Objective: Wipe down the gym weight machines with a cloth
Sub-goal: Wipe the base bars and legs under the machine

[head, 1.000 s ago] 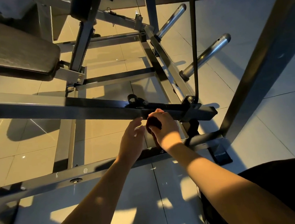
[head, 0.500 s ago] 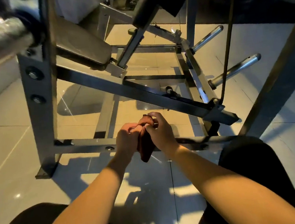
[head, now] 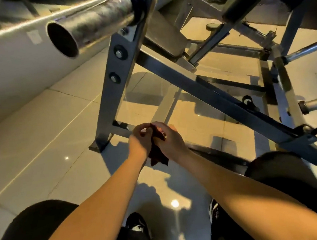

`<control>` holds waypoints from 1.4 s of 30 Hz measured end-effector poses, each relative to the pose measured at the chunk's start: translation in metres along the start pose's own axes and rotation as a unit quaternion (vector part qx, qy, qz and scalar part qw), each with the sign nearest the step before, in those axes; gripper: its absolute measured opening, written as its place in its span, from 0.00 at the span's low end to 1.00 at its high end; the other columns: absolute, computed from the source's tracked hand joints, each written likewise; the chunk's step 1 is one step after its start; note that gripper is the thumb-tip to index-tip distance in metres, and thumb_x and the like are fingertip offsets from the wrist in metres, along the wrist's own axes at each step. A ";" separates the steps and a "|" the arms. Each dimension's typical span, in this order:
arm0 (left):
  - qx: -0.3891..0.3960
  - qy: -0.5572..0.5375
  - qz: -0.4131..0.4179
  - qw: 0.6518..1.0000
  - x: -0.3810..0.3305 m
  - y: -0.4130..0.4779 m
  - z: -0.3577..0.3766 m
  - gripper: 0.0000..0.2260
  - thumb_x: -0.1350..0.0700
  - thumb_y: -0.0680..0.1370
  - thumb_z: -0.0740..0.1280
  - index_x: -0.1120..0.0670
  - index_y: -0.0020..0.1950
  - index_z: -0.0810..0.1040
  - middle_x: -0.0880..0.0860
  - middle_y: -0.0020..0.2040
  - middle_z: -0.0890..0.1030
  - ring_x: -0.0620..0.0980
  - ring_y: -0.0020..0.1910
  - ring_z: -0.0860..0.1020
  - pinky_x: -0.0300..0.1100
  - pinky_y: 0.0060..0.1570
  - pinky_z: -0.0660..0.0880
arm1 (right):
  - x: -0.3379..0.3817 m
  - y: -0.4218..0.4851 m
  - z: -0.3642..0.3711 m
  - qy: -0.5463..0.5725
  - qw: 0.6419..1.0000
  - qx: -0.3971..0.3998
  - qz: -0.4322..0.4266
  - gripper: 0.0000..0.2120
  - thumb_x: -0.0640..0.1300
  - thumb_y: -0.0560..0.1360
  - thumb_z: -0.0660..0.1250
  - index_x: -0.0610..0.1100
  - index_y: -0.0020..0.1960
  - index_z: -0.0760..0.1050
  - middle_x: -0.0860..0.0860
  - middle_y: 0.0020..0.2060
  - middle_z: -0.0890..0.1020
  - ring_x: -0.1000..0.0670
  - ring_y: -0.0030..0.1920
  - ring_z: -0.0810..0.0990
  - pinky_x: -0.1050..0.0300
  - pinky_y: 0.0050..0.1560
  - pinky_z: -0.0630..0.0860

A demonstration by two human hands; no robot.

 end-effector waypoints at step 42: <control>-0.021 0.351 0.202 0.914 0.138 0.156 0.009 0.24 0.66 0.81 0.65 0.55 0.77 0.68 0.59 0.78 0.66 0.57 0.77 0.64 0.55 0.75 0.65 | -0.130 0.146 0.138 -0.155 0.963 0.206 0.078 0.24 0.39 0.75 0.62 0.45 0.71 0.71 0.46 0.62 0.77 0.40 0.65 0.73 0.41 0.71 0.66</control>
Point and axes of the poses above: each hand's wrist, its own y-axis towards the middle knuckle, its own z-axis out of the palm, x = y × z, the point moved 8 cm from there along y, towards the middle knuckle
